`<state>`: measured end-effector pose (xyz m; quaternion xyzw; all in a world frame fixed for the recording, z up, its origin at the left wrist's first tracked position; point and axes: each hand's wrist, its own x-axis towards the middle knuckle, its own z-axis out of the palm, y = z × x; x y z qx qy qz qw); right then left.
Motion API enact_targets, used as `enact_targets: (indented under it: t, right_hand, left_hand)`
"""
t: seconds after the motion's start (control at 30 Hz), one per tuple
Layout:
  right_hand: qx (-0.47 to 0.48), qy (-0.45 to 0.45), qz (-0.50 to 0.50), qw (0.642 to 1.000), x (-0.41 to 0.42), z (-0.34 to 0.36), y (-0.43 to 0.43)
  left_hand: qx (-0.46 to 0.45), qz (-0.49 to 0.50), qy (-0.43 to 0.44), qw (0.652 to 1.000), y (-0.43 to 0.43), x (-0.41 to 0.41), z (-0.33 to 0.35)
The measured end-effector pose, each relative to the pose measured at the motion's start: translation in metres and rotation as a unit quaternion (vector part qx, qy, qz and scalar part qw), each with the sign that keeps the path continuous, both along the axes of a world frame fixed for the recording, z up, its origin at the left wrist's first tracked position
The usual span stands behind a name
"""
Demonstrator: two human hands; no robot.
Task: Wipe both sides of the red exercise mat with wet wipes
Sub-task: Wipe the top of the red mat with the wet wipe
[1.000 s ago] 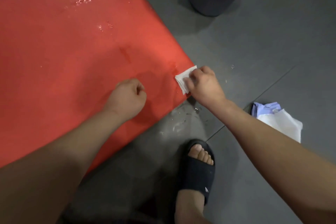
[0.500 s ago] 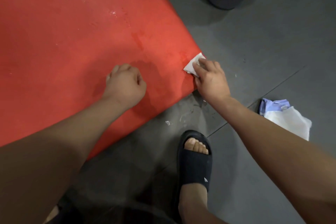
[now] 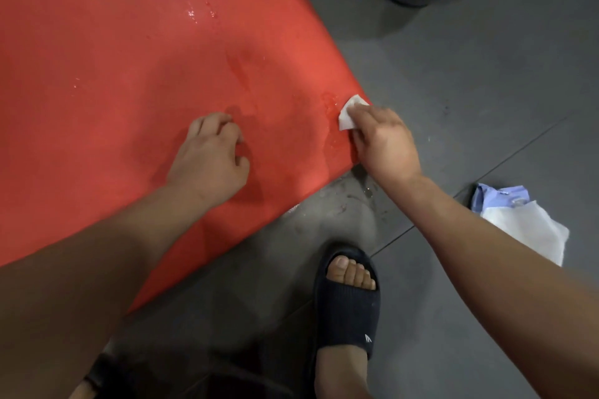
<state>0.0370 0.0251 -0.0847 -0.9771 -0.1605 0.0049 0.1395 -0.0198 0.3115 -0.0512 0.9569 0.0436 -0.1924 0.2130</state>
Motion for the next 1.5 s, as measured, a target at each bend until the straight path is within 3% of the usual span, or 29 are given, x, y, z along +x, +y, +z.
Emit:
enact_targets:
  t: [0.13,0.3,0.37,0.47,0.5,0.6,0.67,0.93,1.33,1.5]
  right_hand:
    - [0.026,-0.034,-0.003,0.999,0.007,0.001,0.009]
    - [0.011,0.018,0.208,0.978,-0.026,-0.006,0.01]
    - [-0.012,0.018,0.195,0.98,-0.007,-0.006,0.001]
    - [-0.016,0.004,0.069,0.998,0.015,-0.004,0.009]
    - [-0.014,0.0,0.072,0.997,0.01,-0.006,0.017]
    - [0.002,0.002,0.206,0.979,-0.017,-0.008,0.027]
    - [0.001,0.008,0.227,0.974,-0.009,-0.001,0.016]
    - [-0.023,0.011,0.121,0.992,0.056,0.037,-0.004]
    - [-0.002,0.036,0.088,0.995,0.037,0.002,0.013]
    - [0.061,0.013,-0.058,0.996,0.038,0.005,0.037]
  left_hand:
    - [0.019,-0.026,0.029,0.999,-0.004,-0.006,0.001]
    - [0.052,-0.056,0.06,0.995,-0.008,-0.004,0.001]
    - [0.067,-0.069,0.064,0.993,-0.009,-0.003,0.0]
    - [0.098,-0.092,0.073,0.988,-0.012,-0.001,-0.004]
    - [0.106,-0.096,0.073,0.987,-0.013,-0.001,-0.005]
    - [0.116,-0.098,0.075,0.985,-0.015,-0.002,-0.007]
    - [0.119,-0.099,0.074,0.985,-0.014,-0.002,-0.008]
    - [0.104,-0.073,0.09,0.988,-0.02,-0.001,-0.006]
    - [0.009,-0.105,0.127,0.986,0.014,0.005,0.014]
    - [-0.005,-0.099,0.117,0.988,0.013,-0.003,0.008]
